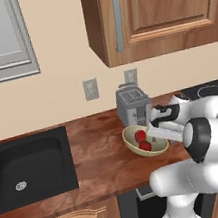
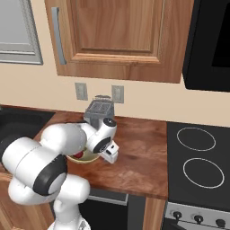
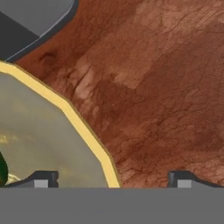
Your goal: Dump the mango and tomato from the bowl so the bowl can be washed. Place the bowl in the sink after clearing the leftovers.
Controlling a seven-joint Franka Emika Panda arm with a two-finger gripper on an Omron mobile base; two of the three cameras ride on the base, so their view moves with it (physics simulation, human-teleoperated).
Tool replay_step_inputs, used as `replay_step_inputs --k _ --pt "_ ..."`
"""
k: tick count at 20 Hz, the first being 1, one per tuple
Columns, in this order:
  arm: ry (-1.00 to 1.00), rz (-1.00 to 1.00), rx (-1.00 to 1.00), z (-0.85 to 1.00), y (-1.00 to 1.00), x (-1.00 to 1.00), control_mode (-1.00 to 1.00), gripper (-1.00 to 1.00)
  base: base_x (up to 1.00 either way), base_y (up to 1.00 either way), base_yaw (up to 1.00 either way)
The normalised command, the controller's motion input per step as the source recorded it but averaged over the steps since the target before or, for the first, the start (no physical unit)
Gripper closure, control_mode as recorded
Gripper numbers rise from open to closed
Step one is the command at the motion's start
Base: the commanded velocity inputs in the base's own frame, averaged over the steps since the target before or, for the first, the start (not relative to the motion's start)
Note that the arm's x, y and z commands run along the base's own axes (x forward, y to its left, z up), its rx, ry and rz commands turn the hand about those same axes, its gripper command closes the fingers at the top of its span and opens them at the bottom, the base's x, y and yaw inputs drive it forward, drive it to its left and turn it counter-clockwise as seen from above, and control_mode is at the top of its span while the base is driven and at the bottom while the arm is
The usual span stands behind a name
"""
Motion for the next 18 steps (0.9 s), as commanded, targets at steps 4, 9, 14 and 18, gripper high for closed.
replay_step_inputs --k 4,9,14,18 --pt "0.0 0.0 0.0 -0.03 0.0 0.0 -1.0 1.0 0.0 0.0 0.0" --pt "0.0 0.0 0.0 0.0 0.0 0.0 -1.0 1.0 0.0 0.0 0.0" --pt "-0.04 0.0 0.0 0.07 0.0 -0.07 -1.0 1.0 0.0 0.0 0.0" --pt "-0.15 0.0 0.0 0.38 0.0 -0.2 -1.0 1.0 0.0 0.0 0.0"
